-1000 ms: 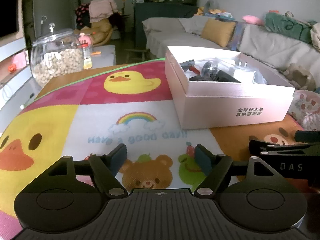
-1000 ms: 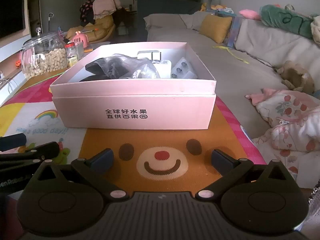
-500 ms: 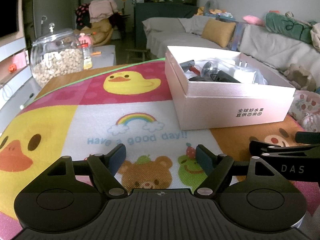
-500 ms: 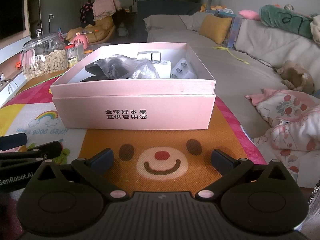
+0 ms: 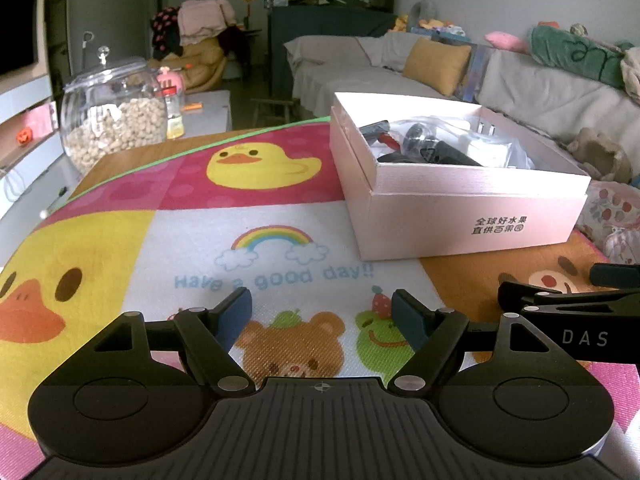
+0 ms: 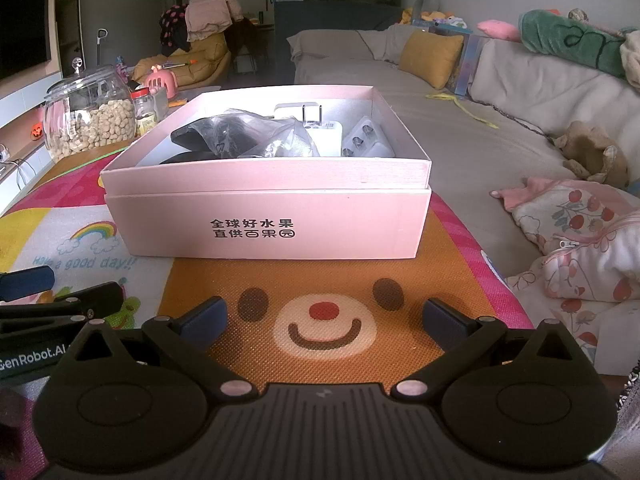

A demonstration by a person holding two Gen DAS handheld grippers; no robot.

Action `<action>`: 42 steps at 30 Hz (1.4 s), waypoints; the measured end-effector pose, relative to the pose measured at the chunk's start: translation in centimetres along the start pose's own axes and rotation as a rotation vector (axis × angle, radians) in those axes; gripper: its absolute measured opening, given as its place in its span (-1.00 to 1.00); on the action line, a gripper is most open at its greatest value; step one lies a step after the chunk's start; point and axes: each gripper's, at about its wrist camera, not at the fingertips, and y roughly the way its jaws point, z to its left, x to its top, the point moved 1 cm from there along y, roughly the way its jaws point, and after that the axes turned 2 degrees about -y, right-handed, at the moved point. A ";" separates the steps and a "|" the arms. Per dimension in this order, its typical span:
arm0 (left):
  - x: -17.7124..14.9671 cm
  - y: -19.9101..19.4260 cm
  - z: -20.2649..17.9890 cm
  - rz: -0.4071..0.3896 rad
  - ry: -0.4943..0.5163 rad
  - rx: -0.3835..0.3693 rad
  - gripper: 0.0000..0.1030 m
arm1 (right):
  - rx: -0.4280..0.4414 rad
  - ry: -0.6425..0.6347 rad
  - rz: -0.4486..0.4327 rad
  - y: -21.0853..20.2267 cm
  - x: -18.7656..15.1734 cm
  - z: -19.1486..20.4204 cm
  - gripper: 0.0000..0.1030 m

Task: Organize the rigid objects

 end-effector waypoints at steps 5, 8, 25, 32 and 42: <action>0.0 0.1 0.1 0.000 0.001 0.002 0.58 | 0.000 0.000 0.000 0.0 0.0 0.0 1.00; 0.0 0.1 0.0 0.000 0.000 0.001 0.58 | 0.000 0.000 0.000 0.0 0.0 0.0 1.00; 0.0 0.1 0.0 0.001 0.008 0.008 0.59 | 0.000 0.000 0.000 0.0 0.0 0.0 1.00; 0.0 0.1 0.1 0.002 0.011 0.010 0.59 | 0.001 0.000 0.000 0.0 0.0 0.0 1.00; 0.0 0.3 0.0 0.003 0.019 0.017 0.62 | 0.001 0.001 0.000 0.0 0.0 0.0 1.00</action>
